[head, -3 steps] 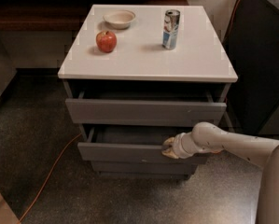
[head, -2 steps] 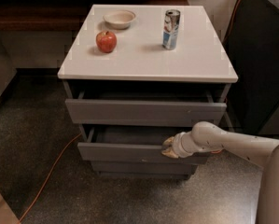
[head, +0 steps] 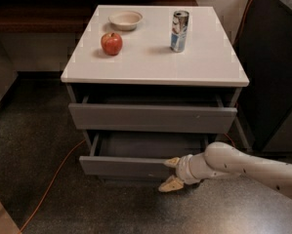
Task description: Place redbull can into middle drawer
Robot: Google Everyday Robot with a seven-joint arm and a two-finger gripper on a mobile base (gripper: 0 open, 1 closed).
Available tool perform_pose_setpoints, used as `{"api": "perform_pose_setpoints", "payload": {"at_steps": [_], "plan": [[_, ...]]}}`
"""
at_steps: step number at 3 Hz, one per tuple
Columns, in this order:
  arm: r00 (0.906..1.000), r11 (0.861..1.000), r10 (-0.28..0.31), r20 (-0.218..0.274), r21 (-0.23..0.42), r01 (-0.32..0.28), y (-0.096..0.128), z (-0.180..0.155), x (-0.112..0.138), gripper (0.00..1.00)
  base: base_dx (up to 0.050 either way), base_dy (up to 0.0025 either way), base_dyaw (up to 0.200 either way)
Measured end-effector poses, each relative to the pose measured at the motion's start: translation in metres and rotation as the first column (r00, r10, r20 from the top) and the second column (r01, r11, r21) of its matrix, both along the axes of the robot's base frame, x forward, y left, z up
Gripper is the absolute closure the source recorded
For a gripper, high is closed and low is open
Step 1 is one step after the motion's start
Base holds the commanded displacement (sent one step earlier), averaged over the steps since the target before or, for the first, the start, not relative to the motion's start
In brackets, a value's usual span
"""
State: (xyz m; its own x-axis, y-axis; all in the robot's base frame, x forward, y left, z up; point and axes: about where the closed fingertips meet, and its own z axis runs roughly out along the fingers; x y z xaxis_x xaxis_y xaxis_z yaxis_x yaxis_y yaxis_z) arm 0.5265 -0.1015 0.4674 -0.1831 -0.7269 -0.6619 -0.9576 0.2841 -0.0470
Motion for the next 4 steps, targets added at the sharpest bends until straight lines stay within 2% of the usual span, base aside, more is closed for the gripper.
{"api": "perform_pose_setpoints", "payload": {"at_steps": [1, 2, 3, 4], "plan": [[0.9987, 0.997, 0.014, -0.05, 0.08, -0.01, 0.02, 0.012, -0.042, 0.58, 0.0, 0.0, 0.0], [0.9977, 0.992, 0.016, -0.066, 0.126, -0.008, 0.031, 0.023, -0.066, 0.82, 0.0, 0.0, 0.0], [0.9987, 0.989, -0.019, -0.048, 0.148, 0.026, 0.024, 0.041, -0.066, 0.84, 0.0, 0.0, 0.0], [0.9981, 0.988, -0.047, -0.039, 0.144, 0.052, 0.012, 0.051, -0.06, 0.6, 0.0, 0.0, 0.0]]}}
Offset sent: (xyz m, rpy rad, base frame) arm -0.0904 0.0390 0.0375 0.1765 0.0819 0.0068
